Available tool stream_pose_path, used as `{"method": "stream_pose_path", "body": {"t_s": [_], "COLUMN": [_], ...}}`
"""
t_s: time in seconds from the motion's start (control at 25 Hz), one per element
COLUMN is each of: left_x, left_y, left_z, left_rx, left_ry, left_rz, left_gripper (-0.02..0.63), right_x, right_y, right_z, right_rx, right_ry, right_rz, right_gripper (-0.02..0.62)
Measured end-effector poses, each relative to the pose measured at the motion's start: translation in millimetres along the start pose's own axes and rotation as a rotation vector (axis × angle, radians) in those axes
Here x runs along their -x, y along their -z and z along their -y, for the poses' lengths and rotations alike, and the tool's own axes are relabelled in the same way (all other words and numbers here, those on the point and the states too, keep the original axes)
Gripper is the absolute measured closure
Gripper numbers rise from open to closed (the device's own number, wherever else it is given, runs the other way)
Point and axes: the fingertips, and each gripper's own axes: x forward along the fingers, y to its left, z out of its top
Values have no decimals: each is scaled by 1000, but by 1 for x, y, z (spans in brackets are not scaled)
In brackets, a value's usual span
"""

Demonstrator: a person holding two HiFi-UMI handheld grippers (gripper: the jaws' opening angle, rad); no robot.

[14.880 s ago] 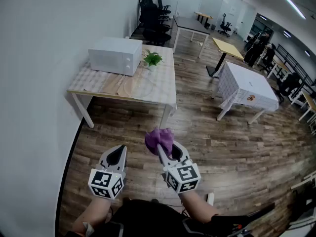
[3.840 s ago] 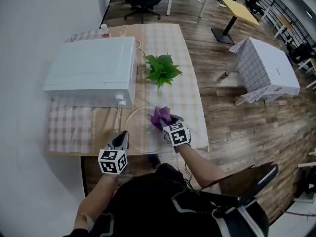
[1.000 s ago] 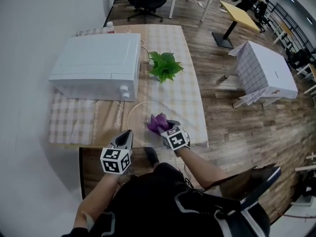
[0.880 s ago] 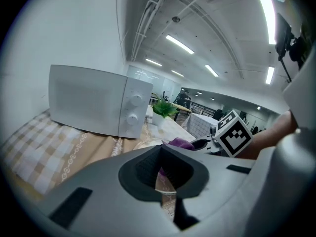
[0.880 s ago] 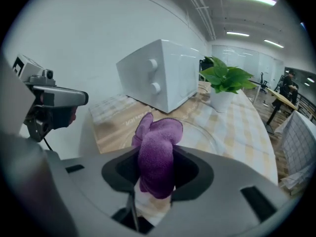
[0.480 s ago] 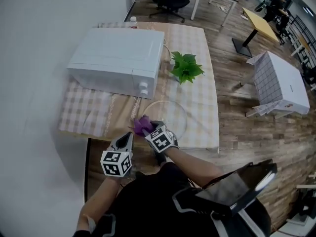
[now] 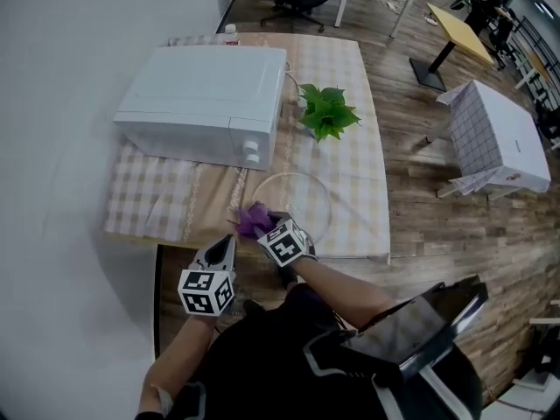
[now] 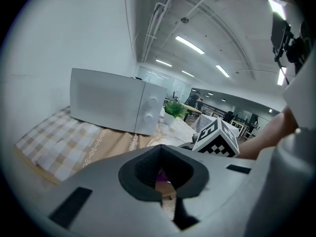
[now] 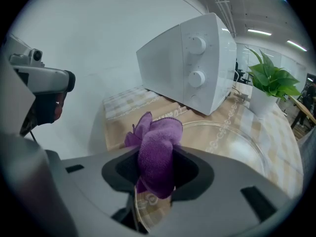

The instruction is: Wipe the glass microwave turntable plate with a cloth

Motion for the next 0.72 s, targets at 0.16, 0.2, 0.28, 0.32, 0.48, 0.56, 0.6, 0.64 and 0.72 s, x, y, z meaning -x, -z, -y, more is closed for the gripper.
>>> {"method": "stream_pose_path", "body": {"t_s": [0.16,0.2,0.28,0.32,0.48,0.56,0.6,0.64,0.72], "left_x": [-6,-7,-10,-11,-16,-18,-19,-19,-20], "left_y": [-1,-1,1,1,4,6,8,8,9], "left_z": [11,14,19,21,25,29,31,33,38], "left_rx": [-19,-23,-38,-49,-78,-86,-91,-95,-99], "left_ry": [28,35,51,60,84,93,99,104,115], "left_rz": [-4,-6,-7,-3,-2,-11,-15,-17,-20], "left_gripper": [603,604,603,603,603,603,603,603,603], "right_x": [6,8,13,15,23,28,31,34,39], "right_y": [6,7,12,14,23,29,32,35,40], "right_z": [6,7,10,11,16,20,22,23,27], "right_rx": [-7,-13,-25,-30,-50,-63,-69,-74,-83], "right_ry": [14,19,29,34,54,64,69,75,85], "right_rz": [3,5,7,8,9,8,8,7,8], "right_gripper": [437,437,437,437,436,437,436,436,436]}}
